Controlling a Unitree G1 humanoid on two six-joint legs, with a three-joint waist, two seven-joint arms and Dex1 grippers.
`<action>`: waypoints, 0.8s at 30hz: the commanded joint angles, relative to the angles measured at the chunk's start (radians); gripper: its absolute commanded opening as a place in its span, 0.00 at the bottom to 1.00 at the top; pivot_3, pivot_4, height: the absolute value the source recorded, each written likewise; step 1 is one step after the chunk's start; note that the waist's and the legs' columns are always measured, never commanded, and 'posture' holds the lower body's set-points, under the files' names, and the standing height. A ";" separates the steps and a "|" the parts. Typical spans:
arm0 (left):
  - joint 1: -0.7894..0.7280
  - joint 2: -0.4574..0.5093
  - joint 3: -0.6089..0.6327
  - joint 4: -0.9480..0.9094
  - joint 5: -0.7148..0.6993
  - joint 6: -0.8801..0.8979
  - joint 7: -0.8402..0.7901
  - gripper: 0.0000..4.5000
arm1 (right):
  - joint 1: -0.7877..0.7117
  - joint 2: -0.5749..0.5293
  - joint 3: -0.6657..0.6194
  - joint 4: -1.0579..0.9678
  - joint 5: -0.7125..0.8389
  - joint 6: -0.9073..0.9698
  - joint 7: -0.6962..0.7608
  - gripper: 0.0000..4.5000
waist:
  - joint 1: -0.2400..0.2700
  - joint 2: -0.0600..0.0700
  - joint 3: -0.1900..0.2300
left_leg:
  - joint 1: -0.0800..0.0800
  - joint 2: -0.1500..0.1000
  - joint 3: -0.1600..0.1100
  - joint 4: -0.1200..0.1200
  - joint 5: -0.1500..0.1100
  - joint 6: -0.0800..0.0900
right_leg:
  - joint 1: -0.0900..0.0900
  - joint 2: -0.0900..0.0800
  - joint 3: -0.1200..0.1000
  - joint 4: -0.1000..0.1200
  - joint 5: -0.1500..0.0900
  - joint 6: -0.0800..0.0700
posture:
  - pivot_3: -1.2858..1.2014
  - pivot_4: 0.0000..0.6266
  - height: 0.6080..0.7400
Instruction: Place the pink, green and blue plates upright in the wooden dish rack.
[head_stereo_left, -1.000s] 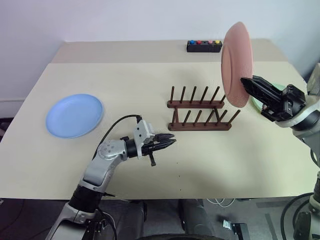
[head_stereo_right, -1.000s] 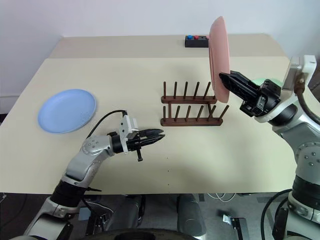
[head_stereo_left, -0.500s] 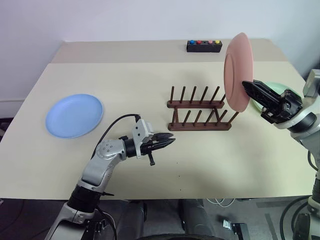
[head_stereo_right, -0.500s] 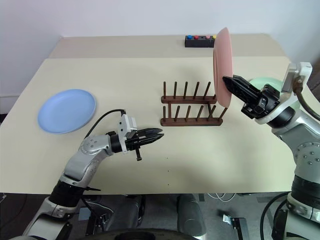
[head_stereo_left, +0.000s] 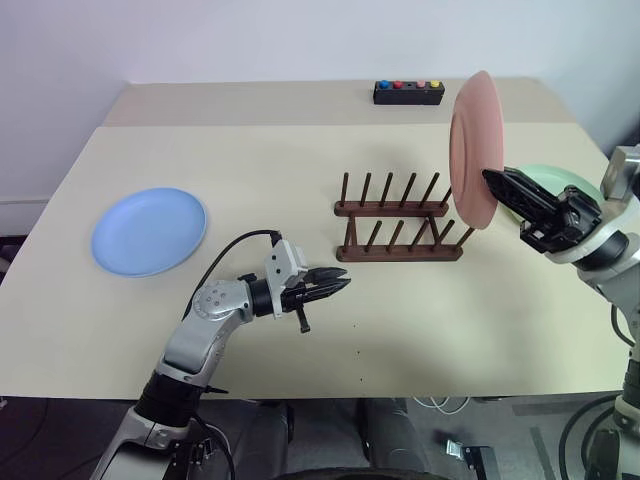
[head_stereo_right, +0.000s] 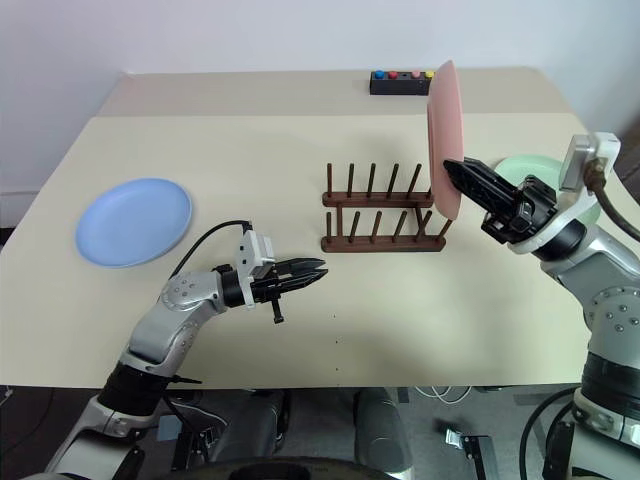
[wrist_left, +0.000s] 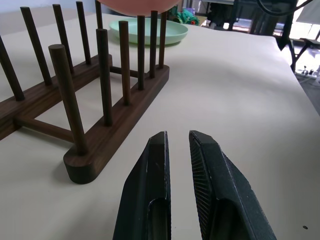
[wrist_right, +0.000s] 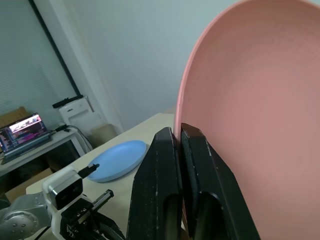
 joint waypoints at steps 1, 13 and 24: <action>0.004 0.001 -0.008 -0.037 0.002 -0.010 0.000 0.14 | -0.018 -0.011 -0.030 -0.038 0.045 0.001 0.009 0.01 | 0.000 0.000 0.000 | 0.000 0.000 0.000 0.000 0.000 0.000 | 0.000 0.000 0.000 0.000 0.000 0.000 | 0.52 0.24 1.00; 0.002 -0.002 -0.013 -0.038 0.006 -0.011 0.003 0.14 | -0.010 0.000 -0.032 0.023 0.046 0.003 -0.002 0.01 | 0.000 0.000 0.000 | 0.000 0.000 0.000 0.000 0.000 0.000 | 0.000 0.000 0.000 0.000 0.000 0.000 | 0.52 0.24 1.00; -0.004 0.000 -0.019 -0.040 0.008 -0.009 0.003 0.14 | 0.023 0.022 -0.055 0.082 0.082 0.033 -0.003 0.01 | 0.000 0.000 0.000 | 0.000 0.000 0.000 0.000 0.000 0.000 | 0.000 0.000 0.000 0.000 0.000 0.000 | 0.52 0.24 1.00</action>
